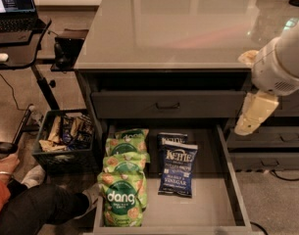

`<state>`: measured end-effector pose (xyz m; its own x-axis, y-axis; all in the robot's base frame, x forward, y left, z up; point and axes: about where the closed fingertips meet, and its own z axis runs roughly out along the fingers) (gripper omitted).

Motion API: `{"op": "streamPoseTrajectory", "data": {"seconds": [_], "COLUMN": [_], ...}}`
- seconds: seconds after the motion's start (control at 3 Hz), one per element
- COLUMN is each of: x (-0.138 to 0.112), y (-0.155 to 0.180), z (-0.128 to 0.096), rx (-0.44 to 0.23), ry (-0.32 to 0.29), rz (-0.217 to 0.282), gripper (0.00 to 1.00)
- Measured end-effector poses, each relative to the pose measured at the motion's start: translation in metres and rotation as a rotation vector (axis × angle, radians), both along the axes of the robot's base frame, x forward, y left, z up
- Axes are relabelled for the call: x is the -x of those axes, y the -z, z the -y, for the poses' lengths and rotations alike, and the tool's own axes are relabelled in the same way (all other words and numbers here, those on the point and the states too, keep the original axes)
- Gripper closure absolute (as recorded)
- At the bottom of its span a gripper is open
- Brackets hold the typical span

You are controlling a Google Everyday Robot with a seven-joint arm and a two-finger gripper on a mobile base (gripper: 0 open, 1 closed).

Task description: Pick blue chip bag from middle drawer and place on counter

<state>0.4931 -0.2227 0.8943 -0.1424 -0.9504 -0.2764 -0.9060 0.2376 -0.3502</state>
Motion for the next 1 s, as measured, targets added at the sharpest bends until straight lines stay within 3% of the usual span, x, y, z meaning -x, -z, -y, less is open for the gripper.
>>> {"op": "streamPoseTrajectory", "data": {"seconds": [0.33, 0.67, 1.0], "x": [-0.035, -0.057, -0.058], "y": [0.036, 0.056, 0.058], "z": [0.007, 0.011, 0.011], "rx": [-0.073, -0.109, -0.110], "ry": [-0.028, -0.041, -0.042], "rz": [0.048, 0.056, 0.053], "gripper": [0.00, 0.00, 0.00]}}
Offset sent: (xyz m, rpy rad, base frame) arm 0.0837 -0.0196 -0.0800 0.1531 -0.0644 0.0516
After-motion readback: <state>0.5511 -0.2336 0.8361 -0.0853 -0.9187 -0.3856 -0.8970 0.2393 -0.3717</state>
